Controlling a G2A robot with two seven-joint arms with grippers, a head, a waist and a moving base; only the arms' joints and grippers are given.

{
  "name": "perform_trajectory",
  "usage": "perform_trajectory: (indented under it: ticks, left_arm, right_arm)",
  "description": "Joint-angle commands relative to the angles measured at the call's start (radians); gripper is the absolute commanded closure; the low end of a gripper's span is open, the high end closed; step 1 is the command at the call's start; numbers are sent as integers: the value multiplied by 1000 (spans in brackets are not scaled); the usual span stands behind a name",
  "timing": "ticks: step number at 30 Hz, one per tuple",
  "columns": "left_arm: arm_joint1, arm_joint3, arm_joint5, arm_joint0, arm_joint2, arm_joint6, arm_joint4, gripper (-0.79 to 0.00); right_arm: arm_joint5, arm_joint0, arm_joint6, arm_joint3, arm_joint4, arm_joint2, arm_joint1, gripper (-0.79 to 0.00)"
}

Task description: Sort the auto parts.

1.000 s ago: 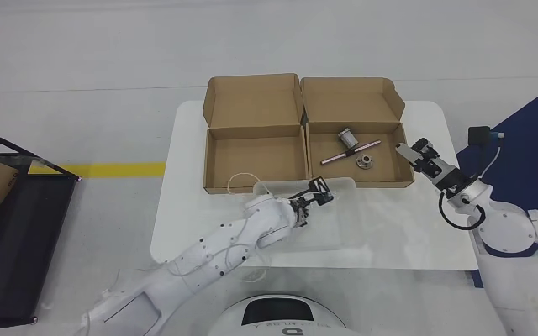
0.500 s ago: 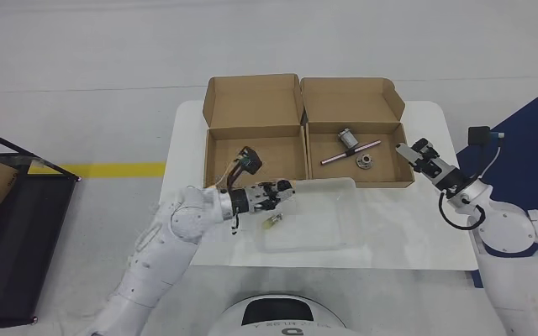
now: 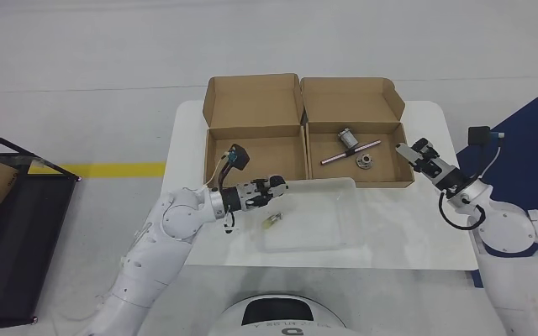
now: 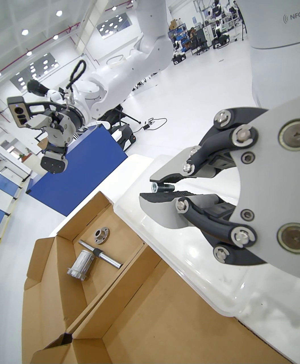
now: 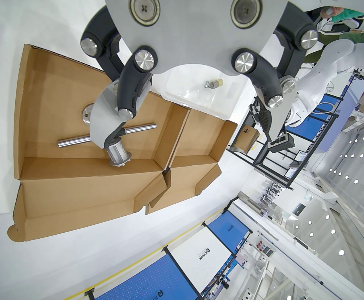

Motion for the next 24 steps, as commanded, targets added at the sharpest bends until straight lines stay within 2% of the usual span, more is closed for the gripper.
perform_trajectory:
  ticks: [1, 2, 4, 6, 12, 18, 20, 24]
  left_arm:
    - [0, 9, 24, 1, -5, 13, -8, 0]
    - [0, 12, 42, -6, -8, 23, -18, 0]
    - [-2, 49, 53, -17, 4, -13, -139, 0]
    - [-1, 106, 78, -58, 13, -124, -336, 0]
    - [-8, 308, 253, -197, 40, -552, -958, 0]
    - [-35, 479, 442, -290, 91, -869, -1355, 0]
    - [-48, 501, 511, -315, 124, -890, -1442, 0]
    - [-66, 488, 679, -338, 199, -890, -1637, 0]
  right_arm:
    - [0, 0, 0, 0, 0, 0, 0, -785]
    - [0, 0, 0, 0, 0, 0, 0, -785]
    - [0, 0, 0, 0, 0, 0, 0, -785]
    - [0, 0, 0, 0, 0, 0, 0, -785]
    - [0, 0, 0, 0, 0, 0, 0, -785]
    - [0, 0, 0, 0, 0, 0, 0, -785]
    - [0, 0, 0, 0, 0, 0, 0, -785]
    - [0, 0, 0, 0, 0, 0, 0, -785]
